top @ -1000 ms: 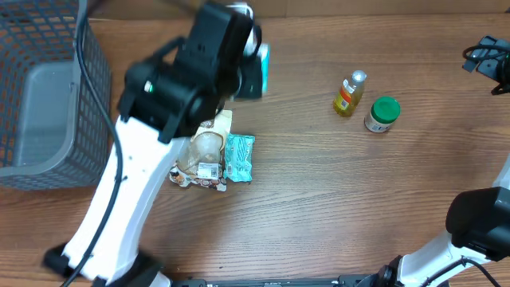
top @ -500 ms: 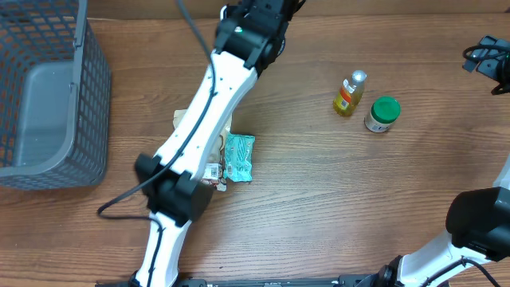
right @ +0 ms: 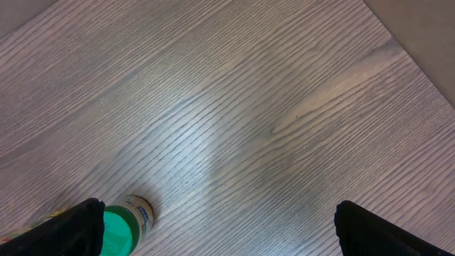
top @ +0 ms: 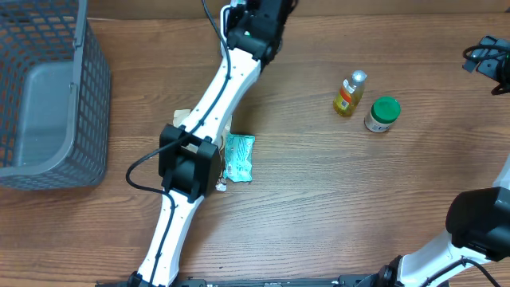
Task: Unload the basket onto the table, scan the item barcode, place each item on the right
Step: 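Carry the Kleenex pack with the left gripper toward the scanner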
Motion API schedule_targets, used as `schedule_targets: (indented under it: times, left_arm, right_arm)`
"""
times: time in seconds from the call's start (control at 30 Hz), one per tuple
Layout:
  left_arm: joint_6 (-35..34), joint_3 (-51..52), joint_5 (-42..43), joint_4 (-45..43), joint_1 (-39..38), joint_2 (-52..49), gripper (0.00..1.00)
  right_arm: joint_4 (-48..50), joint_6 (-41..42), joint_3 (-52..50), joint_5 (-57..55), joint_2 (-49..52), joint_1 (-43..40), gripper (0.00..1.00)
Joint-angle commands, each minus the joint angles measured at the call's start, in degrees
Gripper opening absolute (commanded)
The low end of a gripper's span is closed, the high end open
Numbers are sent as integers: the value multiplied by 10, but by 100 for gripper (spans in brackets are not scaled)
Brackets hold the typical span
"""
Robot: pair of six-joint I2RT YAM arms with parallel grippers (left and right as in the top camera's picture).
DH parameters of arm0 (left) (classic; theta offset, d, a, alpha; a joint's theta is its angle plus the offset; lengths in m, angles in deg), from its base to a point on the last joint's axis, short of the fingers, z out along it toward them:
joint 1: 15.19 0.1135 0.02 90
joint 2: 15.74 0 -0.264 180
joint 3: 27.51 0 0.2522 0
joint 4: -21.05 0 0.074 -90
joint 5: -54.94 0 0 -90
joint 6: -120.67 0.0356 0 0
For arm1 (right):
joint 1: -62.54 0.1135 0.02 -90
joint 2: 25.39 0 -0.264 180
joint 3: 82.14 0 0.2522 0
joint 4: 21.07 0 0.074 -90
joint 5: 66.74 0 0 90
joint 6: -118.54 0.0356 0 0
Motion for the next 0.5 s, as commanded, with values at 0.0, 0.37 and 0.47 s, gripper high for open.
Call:
schedule_targets:
  times: [0.0, 0.37, 0.47]
  left_arm:
    - [23, -9, 31, -9, 26, -14, 13]
    - [5, -9, 105, 132, 53, -7, 16]
    - [-95, -9, 105, 270, 55, -6, 17]
  right_arm:
    - [3, 3, 5, -4, -3, -1, 100]
    - [3, 3, 5, -4, -3, -1, 100]
    - [3, 3, 5, -4, -3, -1, 100]
